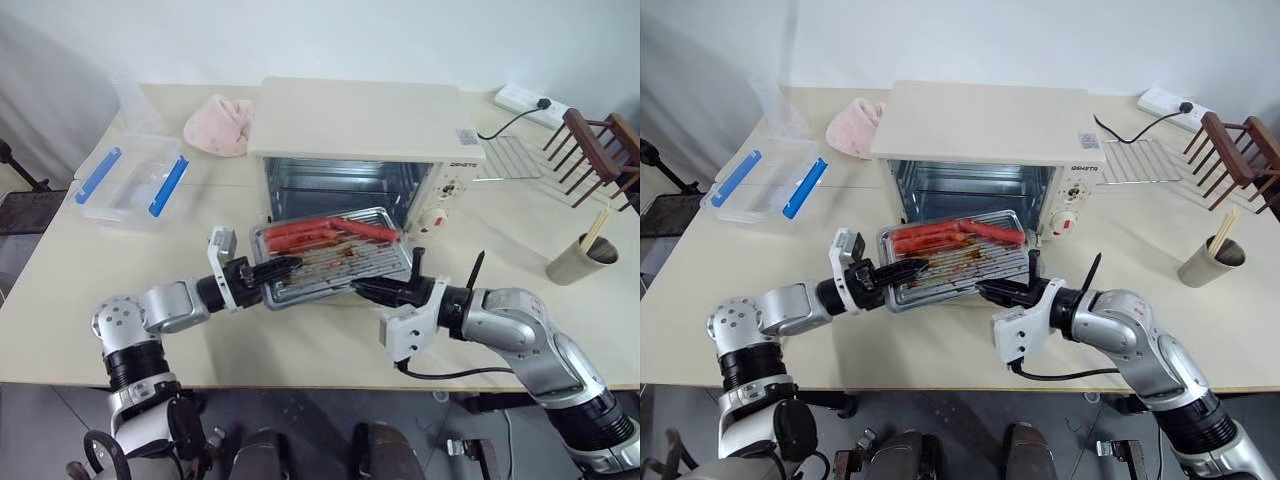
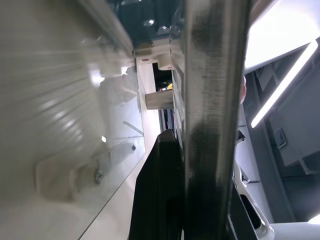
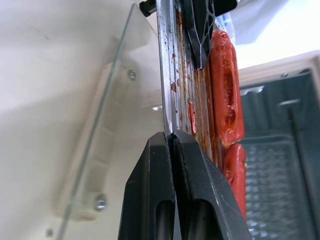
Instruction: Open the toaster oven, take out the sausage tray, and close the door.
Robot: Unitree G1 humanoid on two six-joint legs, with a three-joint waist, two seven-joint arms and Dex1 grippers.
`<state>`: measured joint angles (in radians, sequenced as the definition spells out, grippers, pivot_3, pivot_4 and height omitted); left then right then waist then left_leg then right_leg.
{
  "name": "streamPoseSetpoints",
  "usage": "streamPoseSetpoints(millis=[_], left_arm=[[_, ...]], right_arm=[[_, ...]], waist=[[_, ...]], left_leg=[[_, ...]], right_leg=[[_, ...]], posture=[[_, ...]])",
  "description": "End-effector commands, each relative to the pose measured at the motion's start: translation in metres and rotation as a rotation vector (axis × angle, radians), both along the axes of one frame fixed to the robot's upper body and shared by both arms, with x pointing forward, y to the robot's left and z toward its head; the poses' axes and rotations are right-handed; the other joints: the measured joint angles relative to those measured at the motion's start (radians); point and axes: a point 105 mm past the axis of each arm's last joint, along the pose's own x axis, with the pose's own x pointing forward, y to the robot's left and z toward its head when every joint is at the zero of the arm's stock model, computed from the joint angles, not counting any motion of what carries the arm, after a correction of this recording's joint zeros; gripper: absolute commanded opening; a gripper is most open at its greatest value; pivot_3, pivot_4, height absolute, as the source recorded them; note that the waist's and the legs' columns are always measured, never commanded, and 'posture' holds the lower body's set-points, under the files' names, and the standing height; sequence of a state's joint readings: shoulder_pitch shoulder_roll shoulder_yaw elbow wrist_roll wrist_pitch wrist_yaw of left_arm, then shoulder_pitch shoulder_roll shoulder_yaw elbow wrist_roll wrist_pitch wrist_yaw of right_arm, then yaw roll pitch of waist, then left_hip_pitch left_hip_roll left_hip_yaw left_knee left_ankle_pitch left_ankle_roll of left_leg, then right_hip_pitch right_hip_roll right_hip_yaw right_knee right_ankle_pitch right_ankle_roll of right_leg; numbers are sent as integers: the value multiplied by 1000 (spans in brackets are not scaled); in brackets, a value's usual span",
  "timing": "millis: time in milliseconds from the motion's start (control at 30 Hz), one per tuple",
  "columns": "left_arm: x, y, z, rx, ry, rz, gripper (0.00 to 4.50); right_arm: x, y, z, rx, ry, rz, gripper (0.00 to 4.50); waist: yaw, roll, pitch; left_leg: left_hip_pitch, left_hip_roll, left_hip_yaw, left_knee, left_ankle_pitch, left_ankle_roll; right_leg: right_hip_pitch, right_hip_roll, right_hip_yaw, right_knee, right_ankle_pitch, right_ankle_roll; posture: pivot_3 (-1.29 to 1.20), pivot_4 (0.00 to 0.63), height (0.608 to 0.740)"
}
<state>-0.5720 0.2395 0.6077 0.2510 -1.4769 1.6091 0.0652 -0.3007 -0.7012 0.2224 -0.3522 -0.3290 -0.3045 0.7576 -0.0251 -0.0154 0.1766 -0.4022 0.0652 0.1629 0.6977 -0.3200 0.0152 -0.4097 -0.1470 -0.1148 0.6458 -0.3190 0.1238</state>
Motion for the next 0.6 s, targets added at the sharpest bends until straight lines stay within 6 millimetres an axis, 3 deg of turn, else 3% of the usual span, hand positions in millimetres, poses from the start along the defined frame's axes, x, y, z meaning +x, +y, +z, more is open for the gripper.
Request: streamPoseSetpoints(millis=[33, 267, 367, 400, 500, 600], left_arm=[[3, 9, 6, -49, 6, 68, 0], [-3, 19, 9, -95, 55, 137, 0], [-12, 33, 4, -90, 48, 158, 0], [-15, 39, 3, -88, 47, 161, 0], [-28, 61, -1, -101, 39, 188, 0], [-43, 71, 0, -117, 14, 165, 0]], right_arm=[[-5, -2, 32, 96, -70, 15, 526], [-2, -26, 40, 117, -24, -10, 2850], [-4, -45, 34, 110, 66, -21, 3894], [-4, -52, 32, 105, 96, -33, 4097], [-1, -83, 23, 142, 188, -127, 4097], [2, -102, 16, 186, 233, -190, 4097]], waist=[[0, 0, 0], [0, 0, 0], [5, 0, 0], [5, 0, 0], [3, 0, 0], [0, 0, 0]], left_leg=[[0, 0, 0, 0, 0, 0], [2, 0, 0, 0, 0, 0], [2, -1, -1, 0, 0, 1], [2, -1, 0, 0, 0, 1], [2, -1, 0, -1, 0, 1], [2, -1, 1, -1, 0, 1]], right_leg=[[0, 0, 0, 0, 0, 0], [1, -1, 2, 0, 0, 0], [2, -1, 2, -1, 0, 0], [2, 0, 2, -2, 0, 0], [2, 0, 2, -2, 0, 0], [2, 1, 2, -3, 0, 0]], posture=[[0, 150, 740], [0, 150, 740], [0, 150, 740], [0, 150, 740], [0, 150, 740], [0, 150, 740]])
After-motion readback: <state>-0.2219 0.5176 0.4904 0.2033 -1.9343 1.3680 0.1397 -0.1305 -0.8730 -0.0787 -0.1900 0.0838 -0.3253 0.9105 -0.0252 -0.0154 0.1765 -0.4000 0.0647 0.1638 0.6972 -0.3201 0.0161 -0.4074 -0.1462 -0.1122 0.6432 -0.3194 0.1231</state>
